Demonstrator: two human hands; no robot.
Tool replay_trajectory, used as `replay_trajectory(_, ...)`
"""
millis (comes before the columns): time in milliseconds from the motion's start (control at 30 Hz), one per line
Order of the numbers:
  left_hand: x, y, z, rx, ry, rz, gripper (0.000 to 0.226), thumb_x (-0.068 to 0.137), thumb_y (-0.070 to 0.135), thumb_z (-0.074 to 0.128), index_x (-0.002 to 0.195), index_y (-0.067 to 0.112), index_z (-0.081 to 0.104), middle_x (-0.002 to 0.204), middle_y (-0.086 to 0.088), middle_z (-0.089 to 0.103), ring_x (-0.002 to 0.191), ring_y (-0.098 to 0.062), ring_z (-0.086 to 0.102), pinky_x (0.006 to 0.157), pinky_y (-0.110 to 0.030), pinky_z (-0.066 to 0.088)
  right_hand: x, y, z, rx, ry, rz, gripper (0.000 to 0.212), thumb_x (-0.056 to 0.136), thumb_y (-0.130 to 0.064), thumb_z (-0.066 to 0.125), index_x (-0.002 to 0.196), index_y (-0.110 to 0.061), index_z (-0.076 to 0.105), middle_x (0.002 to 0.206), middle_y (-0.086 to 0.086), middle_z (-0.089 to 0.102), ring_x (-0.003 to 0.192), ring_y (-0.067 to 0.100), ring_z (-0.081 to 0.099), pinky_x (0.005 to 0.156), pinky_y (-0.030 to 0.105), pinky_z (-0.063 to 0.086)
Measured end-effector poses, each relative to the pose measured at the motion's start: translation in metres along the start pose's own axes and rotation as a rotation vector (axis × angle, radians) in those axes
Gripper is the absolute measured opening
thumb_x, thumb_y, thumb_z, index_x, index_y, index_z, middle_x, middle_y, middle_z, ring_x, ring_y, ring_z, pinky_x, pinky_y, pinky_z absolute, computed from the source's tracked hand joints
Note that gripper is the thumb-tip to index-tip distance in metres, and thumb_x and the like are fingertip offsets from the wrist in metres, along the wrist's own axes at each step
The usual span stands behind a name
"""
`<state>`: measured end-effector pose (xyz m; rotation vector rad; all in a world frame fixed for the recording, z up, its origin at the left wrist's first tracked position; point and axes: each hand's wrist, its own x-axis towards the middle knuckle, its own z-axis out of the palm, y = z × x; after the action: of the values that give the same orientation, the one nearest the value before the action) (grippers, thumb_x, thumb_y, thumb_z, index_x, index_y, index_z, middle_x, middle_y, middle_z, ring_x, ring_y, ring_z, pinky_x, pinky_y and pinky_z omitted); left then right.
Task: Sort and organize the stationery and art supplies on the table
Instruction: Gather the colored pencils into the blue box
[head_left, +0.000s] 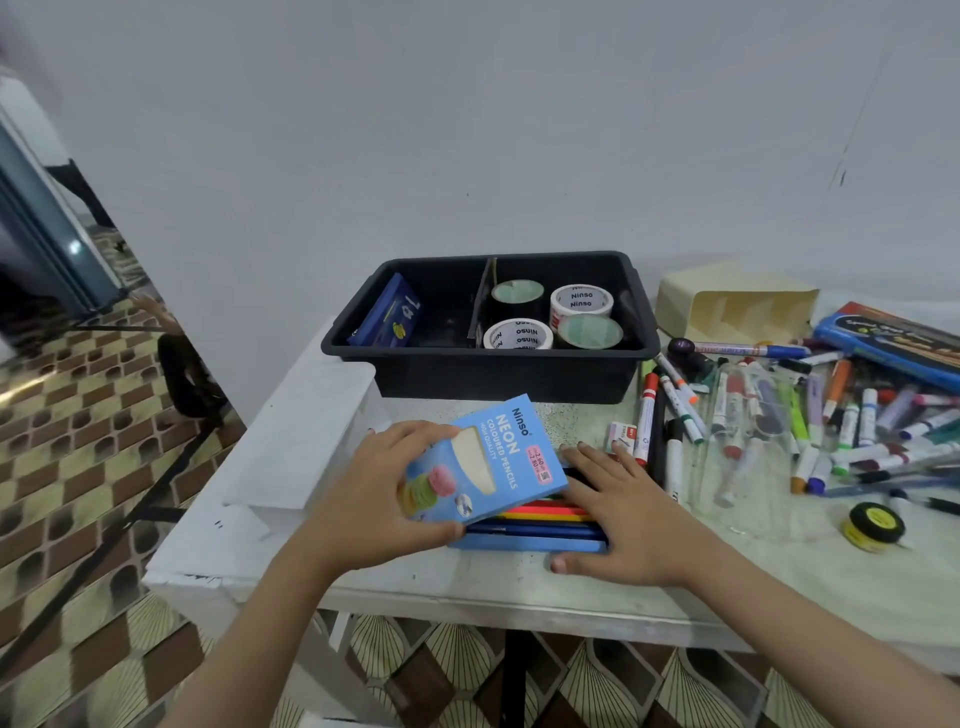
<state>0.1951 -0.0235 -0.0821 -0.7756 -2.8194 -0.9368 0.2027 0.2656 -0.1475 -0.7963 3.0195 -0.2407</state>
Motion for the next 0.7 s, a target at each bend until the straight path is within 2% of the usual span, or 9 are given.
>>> replay_trajectory(33,-0.001,-0.001,-0.001,-0.004,-0.004,-0.006,0.078,0.055,0.06,0.069,0.127,0.042,0.044,0.125,0.031,0.038,0.115,0.006,0.036,0.095,-0.03,0.043,0.001,-0.001,0.003,-0.02,-0.022,0.004,0.092,0.071,-0.089,0.02,0.148,-0.04,0.013,0.159,0.002,0.008,0.146,0.021,0.001,0.118,0.047,-0.007)
replay_trajectory(100,-0.002,-0.003,-0.002,-0.035,-0.01,-0.021,0.076,0.056,0.057,0.07,0.126,0.044,0.044,0.124,0.034,0.038,0.115,0.004,0.038,0.095,-0.033,0.044,0.004,-0.003,0.004,-0.003,-0.045,0.014,0.092,0.068,-0.09,0.021,0.147,-0.044,0.012,0.159,0.002,0.007,0.146,0.02,0.0,0.116,0.046,-0.012)
replay_trajectory(167,-0.003,-0.004,-0.003,-0.073,-0.017,-0.032,0.075,0.056,0.056,0.071,0.125,0.045,0.044,0.123,0.038,0.037,0.115,0.005,0.039,0.095,-0.036,0.045,0.007,-0.004,0.003,0.032,-0.033,0.02,0.091,0.068,-0.09,0.021,0.146,-0.044,0.017,0.156,0.002,0.017,0.144,0.02,0.01,0.116,0.044,-0.004)
replay_trajectory(233,-0.004,-0.006,-0.003,-0.087,-0.025,-0.038,0.075,0.057,0.057,0.071,0.125,0.045,0.044,0.122,0.04,0.036,0.115,0.004,0.04,0.092,-0.036,0.049,0.007,-0.005,0.0,0.057,-0.017,0.033,0.089,0.068,-0.088,0.025,0.145,-0.043,0.024,0.151,0.002,0.027,0.137,0.02,0.022,0.115,0.039,0.01)
replay_trajectory(333,-0.005,-0.008,-0.002,-0.091,-0.033,-0.038,0.074,0.058,0.058,0.071,0.125,0.048,0.043,0.122,0.04,0.036,0.115,0.0,0.044,0.084,-0.032,0.053,0.003,-0.008,-0.002,0.076,-0.001,0.05,0.084,0.071,-0.085,0.033,0.142,-0.042,0.031,0.145,0.001,0.034,0.129,0.019,0.029,0.108,0.034,0.022)
replay_trajectory(433,-0.005,-0.009,-0.001,-0.098,-0.037,-0.039,0.071,0.057,0.059,0.07,0.123,0.05,0.043,0.122,0.039,0.037,0.114,0.0,0.044,0.081,-0.022,0.051,-0.005,-0.01,-0.001,0.102,0.039,0.077,0.08,0.071,-0.082,0.039,0.14,-0.041,0.038,0.139,0.0,0.039,0.126,0.018,0.033,0.106,0.031,0.023)
replay_trajectory(533,-0.004,-0.009,0.002,-0.105,-0.035,-0.047,0.072,0.055,0.062,0.067,0.121,0.049,0.043,0.121,0.039,0.038,0.114,0.007,0.041,0.076,-0.007,0.043,-0.019,-0.012,0.0,0.138,0.085,0.105,0.077,0.071,-0.081,0.04,0.138,-0.042,0.041,0.135,-0.001,0.044,0.124,0.016,0.037,0.104,0.03,0.025)
replay_trajectory(600,-0.001,-0.01,0.004,-0.11,-0.046,-0.065,0.075,0.054,0.064,0.066,0.123,0.047,0.042,0.122,0.038,0.036,0.114,0.011,0.038,0.076,-0.006,0.043,-0.03,-0.015,0.0,0.142,0.095,0.127,0.077,0.071,-0.082,0.041,0.138,-0.043,0.041,0.134,-0.003,0.043,0.124,0.014,0.036,0.102,0.026,0.023)
replay_trajectory(700,0.006,-0.012,0.011,-0.092,-0.057,-0.098,0.077,0.057,0.06,0.07,0.127,0.046,0.04,0.122,0.038,0.033,0.115,0.01,0.037,0.077,-0.012,0.044,-0.046,-0.018,-0.005,0.154,0.094,0.155,0.077,0.07,-0.082,0.042,0.138,-0.046,0.038,0.137,-0.005,0.039,0.126,0.013,0.031,0.101,0.024,0.019)
